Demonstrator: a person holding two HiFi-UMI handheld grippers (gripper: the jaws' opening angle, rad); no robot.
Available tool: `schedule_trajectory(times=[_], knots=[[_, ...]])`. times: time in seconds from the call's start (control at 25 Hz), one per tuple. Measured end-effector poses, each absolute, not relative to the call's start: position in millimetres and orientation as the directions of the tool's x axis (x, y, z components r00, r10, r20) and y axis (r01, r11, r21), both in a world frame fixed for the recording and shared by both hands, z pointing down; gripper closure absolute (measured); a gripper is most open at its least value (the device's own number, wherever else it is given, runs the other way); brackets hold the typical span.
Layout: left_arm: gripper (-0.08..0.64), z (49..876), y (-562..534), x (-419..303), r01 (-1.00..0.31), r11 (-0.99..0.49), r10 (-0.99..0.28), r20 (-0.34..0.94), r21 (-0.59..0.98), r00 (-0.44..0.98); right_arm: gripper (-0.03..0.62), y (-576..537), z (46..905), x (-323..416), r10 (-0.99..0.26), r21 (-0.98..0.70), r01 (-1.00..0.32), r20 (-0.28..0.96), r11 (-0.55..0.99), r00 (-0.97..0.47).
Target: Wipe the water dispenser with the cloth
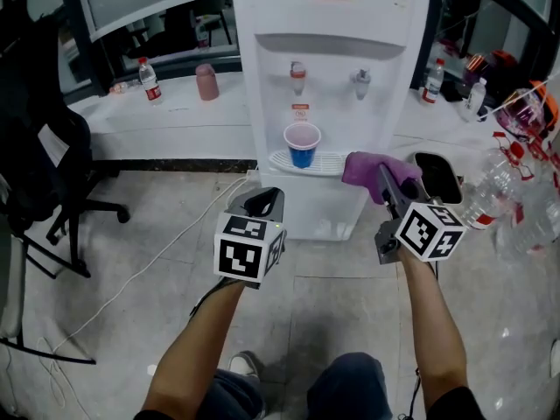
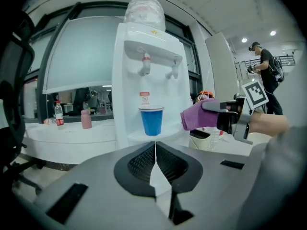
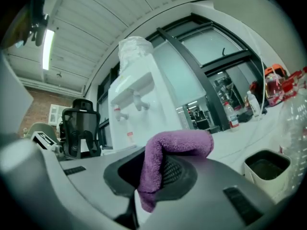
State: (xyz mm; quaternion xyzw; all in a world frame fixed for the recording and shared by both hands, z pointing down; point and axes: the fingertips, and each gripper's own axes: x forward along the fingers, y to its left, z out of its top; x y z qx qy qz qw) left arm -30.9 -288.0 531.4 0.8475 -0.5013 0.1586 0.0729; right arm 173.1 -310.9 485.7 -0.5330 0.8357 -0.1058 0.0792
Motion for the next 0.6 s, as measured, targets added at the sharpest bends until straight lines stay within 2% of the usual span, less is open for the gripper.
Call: schedule_trajectory(times=[0.36, 0.6], knots=[[0.531, 467, -294, -71, -0.905, -0.424, -0.878, 0.254, -0.023, 0.405, 0.546, -285, 353, 97, -0.781, -0.137, -0.771, -0.19, 0.622, -0.595], [0.531, 457, -294, -87, -0.916, -0.401, -0.892, 0.234, -0.015, 0.387, 0.546, -286, 270, 40, -0.688, -0.055, -0.704, -0.278, 0.708, -0.67]])
